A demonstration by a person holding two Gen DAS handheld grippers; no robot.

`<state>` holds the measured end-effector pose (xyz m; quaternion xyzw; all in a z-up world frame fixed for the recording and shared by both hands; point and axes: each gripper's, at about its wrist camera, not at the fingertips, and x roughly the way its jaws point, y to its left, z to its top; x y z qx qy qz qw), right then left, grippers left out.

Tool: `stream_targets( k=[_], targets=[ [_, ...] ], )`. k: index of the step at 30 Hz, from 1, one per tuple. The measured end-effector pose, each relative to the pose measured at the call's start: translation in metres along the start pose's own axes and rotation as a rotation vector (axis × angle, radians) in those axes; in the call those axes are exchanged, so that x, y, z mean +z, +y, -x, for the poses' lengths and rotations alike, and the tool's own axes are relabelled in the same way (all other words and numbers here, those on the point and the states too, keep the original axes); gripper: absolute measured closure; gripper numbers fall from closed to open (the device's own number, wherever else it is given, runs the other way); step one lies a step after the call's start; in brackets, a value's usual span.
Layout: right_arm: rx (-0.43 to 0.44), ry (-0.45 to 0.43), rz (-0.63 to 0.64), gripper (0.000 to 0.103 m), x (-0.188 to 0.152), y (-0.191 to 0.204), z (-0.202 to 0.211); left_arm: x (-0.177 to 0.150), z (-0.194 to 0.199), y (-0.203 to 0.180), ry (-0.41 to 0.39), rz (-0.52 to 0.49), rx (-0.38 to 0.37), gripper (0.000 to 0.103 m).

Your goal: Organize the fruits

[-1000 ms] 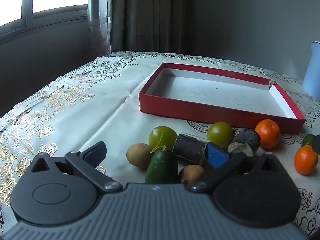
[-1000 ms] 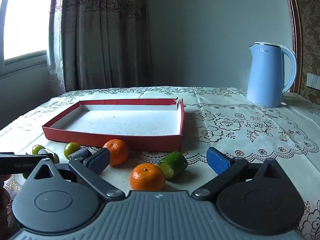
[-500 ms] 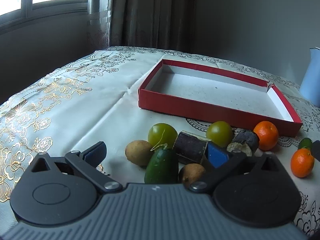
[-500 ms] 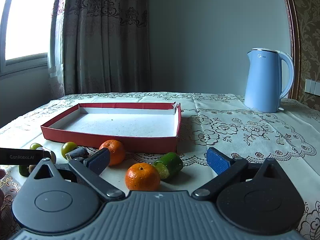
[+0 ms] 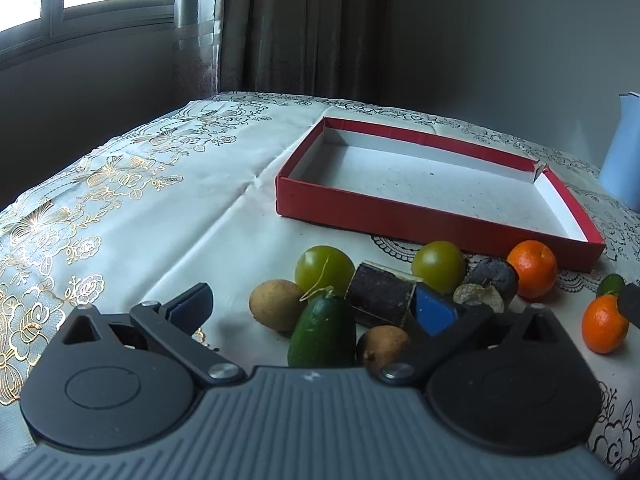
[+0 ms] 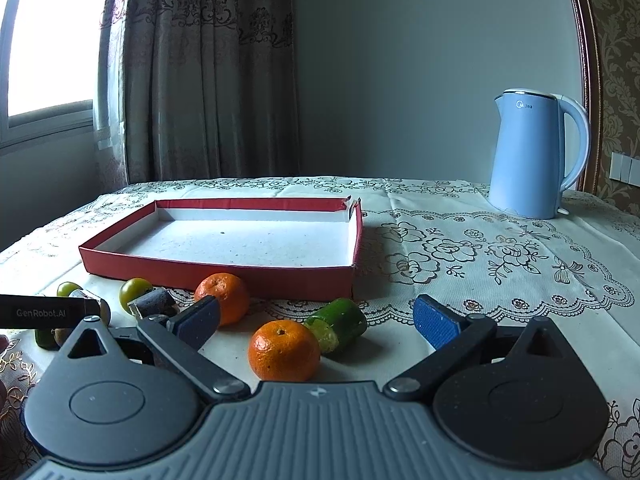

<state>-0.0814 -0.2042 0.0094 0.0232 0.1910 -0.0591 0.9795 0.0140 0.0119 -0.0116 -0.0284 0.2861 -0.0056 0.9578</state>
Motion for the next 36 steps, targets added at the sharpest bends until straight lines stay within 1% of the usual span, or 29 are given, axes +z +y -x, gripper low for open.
stream_targets(
  k=[11,17,21,28,33,35,36],
  targets=[
    [0.04,0.027,-0.012,0.0,-0.002,-0.008,0.004,0.001,-0.002,0.006,0.008,0.031,-0.021,0.0],
    [0.059,0.081,-0.042,0.0,-0.003,-0.017,-0.003,-0.001,0.0,0.011,-0.006,0.065,-0.025,0.0],
    [0.057,0.144,-0.006,0.0,-0.003,-0.011,-0.012,-0.002,0.002,0.013,-0.012,0.078,-0.024,0.0],
    [-0.002,0.265,0.066,0.0,-0.006,0.001,-0.031,-0.001,0.002,0.014,-0.008,0.089,-0.031,0.0],
    [0.014,0.286,0.035,0.0,-0.007,-0.004,-0.033,-0.003,0.004,0.018,0.002,0.103,-0.046,0.0],
    [0.027,0.301,0.008,0.0,-0.007,-0.008,-0.036,-0.005,0.009,0.016,0.0,0.078,-0.077,0.0],
    [0.028,0.303,0.005,0.0,-0.007,-0.009,-0.036,-0.007,0.011,0.012,0.004,0.044,-0.089,0.0]
  ],
)
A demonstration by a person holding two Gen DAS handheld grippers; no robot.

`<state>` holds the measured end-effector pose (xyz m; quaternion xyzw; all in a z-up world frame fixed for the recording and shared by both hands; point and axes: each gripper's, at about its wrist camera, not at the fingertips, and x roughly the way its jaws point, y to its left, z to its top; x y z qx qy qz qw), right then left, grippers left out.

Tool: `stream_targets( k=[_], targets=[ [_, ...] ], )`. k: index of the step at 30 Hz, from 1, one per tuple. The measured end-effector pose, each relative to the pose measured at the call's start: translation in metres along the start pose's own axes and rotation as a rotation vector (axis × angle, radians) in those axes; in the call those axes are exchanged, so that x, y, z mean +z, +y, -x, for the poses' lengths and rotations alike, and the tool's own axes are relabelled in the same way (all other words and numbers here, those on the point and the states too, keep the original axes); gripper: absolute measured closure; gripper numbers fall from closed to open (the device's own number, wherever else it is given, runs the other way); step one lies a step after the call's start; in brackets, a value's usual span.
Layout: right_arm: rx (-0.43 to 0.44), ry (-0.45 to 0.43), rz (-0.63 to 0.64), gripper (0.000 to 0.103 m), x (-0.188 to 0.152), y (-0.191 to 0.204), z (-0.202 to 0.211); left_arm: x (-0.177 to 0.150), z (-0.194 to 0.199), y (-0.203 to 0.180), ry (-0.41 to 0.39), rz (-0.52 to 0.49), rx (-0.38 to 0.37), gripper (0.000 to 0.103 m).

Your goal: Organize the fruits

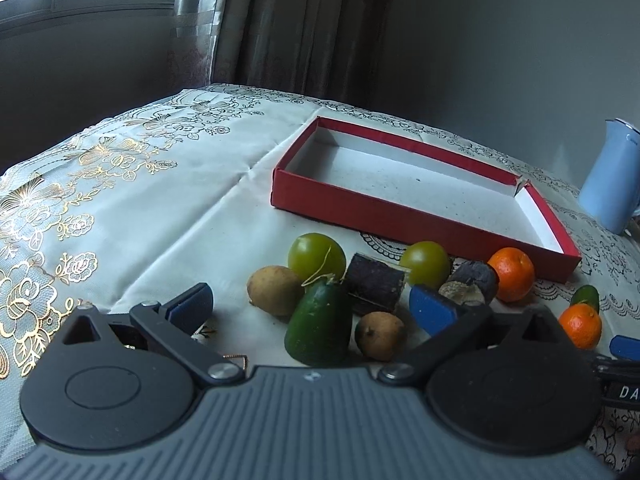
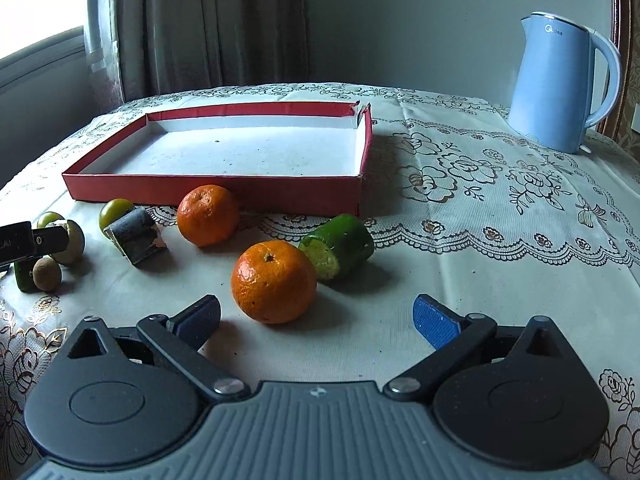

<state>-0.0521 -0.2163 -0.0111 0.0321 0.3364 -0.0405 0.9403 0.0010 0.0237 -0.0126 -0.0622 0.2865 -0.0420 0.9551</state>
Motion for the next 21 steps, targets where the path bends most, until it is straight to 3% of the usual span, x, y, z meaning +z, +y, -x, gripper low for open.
stream_targets(
  k=[5,13,21],
  targets=[
    [-0.002,0.005,0.001,0.0,0.0,0.001,-0.001,-0.008,0.008,-0.013,-0.004,-0.094,0.034,0.0],
    [-0.003,0.006,0.002,0.0,0.001,0.001,-0.001,-0.01,0.0,-0.021,0.04,-0.14,0.094,0.0],
    [-0.003,0.006,0.002,0.0,0.0,0.001,-0.001,-0.009,-0.002,-0.019,0.051,-0.136,0.093,0.0]
  ],
)
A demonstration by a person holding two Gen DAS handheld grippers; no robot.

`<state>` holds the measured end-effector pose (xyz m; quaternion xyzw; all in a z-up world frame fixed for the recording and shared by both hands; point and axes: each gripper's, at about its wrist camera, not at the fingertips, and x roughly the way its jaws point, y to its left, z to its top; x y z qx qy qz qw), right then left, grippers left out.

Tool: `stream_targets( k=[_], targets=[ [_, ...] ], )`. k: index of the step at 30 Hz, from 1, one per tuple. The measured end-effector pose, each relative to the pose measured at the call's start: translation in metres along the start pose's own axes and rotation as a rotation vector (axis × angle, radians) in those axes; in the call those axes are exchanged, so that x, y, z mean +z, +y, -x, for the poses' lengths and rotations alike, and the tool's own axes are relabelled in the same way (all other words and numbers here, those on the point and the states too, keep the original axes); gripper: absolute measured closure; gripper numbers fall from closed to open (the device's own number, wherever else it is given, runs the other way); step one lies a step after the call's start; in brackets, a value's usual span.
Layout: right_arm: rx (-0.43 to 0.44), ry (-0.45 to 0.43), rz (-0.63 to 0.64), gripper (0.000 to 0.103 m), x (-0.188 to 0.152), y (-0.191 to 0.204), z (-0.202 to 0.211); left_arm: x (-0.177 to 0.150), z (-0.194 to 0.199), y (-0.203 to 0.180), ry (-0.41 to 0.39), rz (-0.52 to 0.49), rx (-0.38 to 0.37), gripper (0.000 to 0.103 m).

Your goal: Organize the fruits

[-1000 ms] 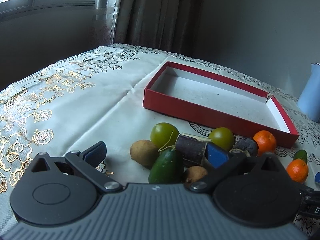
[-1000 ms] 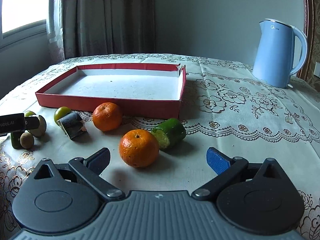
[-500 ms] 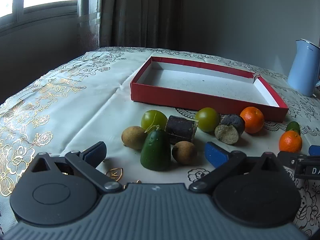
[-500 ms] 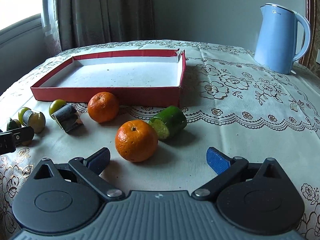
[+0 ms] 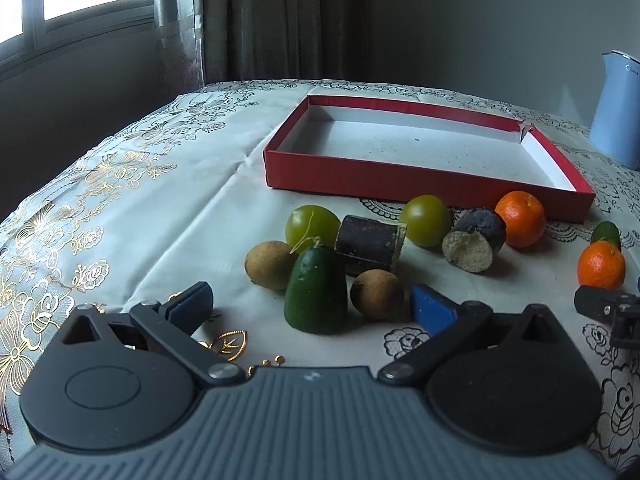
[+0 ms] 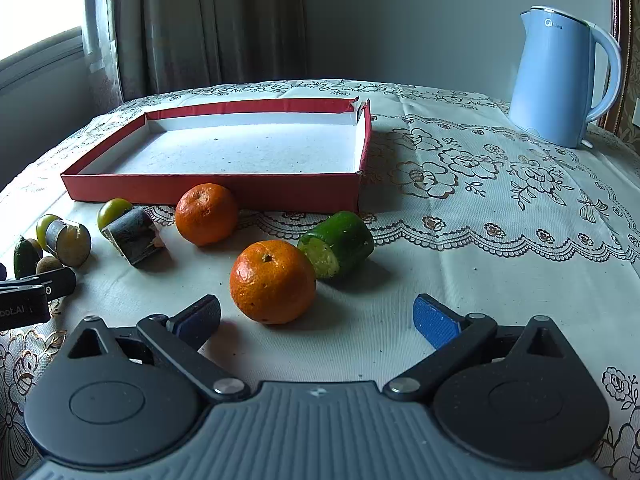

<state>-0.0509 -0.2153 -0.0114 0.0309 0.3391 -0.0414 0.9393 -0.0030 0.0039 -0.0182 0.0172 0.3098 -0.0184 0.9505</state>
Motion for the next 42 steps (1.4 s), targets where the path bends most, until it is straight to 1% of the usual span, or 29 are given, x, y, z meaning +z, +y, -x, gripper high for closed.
stream_targets(
  k=[8,14,24,27,31,42],
  targets=[
    [0.005,-0.005,-0.004,0.0,0.0,0.0,0.001,0.0,-0.001,0.002,0.0,0.003,-0.003,0.0],
    [0.035,-0.051,-0.014,0.0,-0.002,-0.003,0.008,0.0,-0.001,0.002,-0.001,0.006,-0.004,0.0],
    [0.054,-0.089,-0.021,0.0,-0.004,-0.005,0.015,0.001,-0.001,0.002,0.0,0.012,-0.003,0.0],
    [0.072,-0.078,-0.012,0.0,-0.006,-0.005,0.017,0.001,-0.002,0.002,0.0,0.015,-0.002,0.0],
    [0.098,-0.091,0.012,0.0,-0.009,-0.003,0.022,0.001,-0.002,0.003,0.0,0.018,-0.003,0.0],
    [0.117,-0.079,0.016,0.001,-0.007,-0.001,0.018,0.001,-0.002,0.003,-0.001,0.018,-0.003,0.0]
  ],
)
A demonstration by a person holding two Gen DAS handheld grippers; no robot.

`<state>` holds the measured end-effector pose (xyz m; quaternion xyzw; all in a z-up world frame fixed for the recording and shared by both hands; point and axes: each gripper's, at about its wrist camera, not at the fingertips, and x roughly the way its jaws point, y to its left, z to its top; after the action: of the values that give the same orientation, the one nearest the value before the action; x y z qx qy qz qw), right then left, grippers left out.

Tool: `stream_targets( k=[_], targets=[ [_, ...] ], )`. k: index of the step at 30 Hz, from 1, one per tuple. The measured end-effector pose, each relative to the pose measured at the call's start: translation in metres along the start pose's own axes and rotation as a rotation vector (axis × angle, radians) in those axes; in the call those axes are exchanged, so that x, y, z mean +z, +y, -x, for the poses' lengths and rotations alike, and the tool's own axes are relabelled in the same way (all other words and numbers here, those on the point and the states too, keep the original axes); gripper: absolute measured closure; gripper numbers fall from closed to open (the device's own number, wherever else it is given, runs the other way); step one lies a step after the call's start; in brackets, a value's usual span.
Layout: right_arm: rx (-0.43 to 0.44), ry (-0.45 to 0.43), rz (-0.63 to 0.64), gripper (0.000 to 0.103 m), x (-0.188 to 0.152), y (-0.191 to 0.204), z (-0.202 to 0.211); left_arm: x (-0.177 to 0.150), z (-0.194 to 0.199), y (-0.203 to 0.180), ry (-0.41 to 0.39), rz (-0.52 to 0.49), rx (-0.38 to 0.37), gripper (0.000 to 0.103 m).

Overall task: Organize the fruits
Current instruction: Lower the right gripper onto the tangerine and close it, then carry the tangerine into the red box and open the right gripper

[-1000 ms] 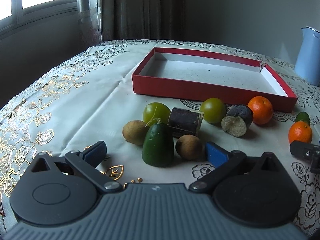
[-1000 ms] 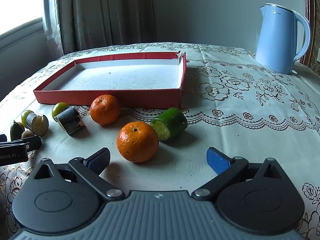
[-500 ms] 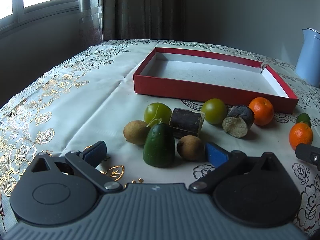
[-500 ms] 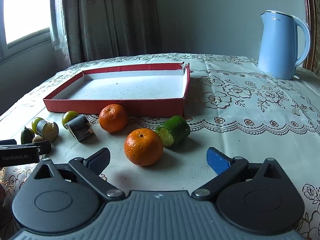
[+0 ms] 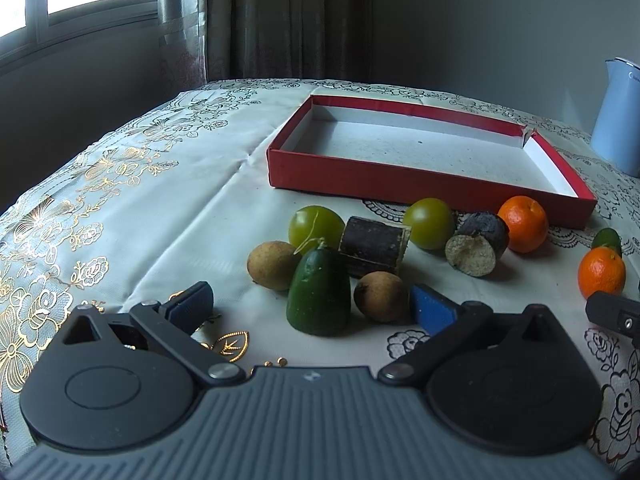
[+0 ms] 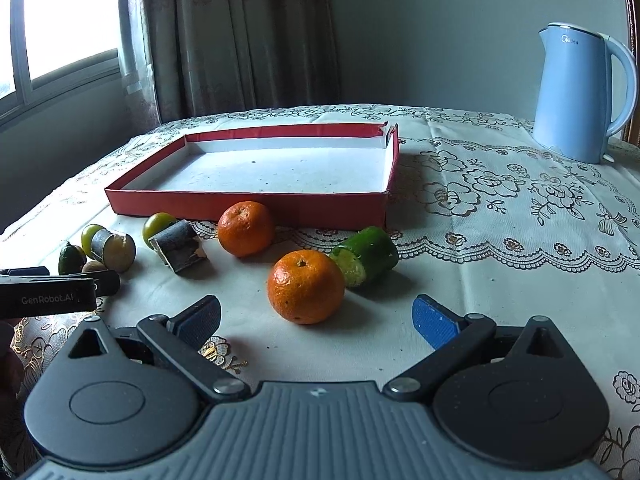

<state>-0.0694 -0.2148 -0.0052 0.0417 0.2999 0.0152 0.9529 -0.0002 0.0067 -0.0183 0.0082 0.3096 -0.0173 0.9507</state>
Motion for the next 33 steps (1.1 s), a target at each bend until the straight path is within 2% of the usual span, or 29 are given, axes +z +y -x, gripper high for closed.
stream_targets(
  k=[3,5,10,12,14,22,24,25,33],
  targets=[
    [0.009,-0.012,0.001,0.007,0.001,0.001,0.0,0.0,0.0,0.0,0.0,0.001,0.0,0.0],
    [0.013,-0.005,0.004,0.017,0.001,0.001,-0.002,0.0,0.0,0.0,0.0,0.001,0.0,0.0],
    [0.01,-0.008,0.011,0.019,0.002,0.003,-0.004,0.0,0.0,0.0,0.0,0.001,0.0,0.0],
    [0.012,-0.006,0.014,0.029,0.003,0.004,-0.005,0.0,0.0,0.0,0.0,0.001,0.0,0.0],
    [0.02,0.002,0.014,0.042,0.004,0.004,-0.009,0.0,0.0,0.0,-0.001,0.001,-0.001,0.0],
    [0.0,0.012,0.036,0.043,0.007,0.011,-0.017,0.0,-0.001,0.0,-0.001,0.004,-0.002,0.0],
    [-0.012,0.014,0.042,0.048,0.008,0.012,-0.018,0.0,-0.001,0.0,-0.001,0.003,-0.001,0.0],
    [-0.02,0.014,0.038,0.059,0.007,0.012,-0.018,0.0,-0.001,0.0,-0.002,0.003,-0.001,0.0],
    [0.003,-0.002,0.01,0.061,0.009,0.009,-0.013,0.0,-0.002,-0.001,-0.001,0.004,-0.001,0.0]
  ],
)
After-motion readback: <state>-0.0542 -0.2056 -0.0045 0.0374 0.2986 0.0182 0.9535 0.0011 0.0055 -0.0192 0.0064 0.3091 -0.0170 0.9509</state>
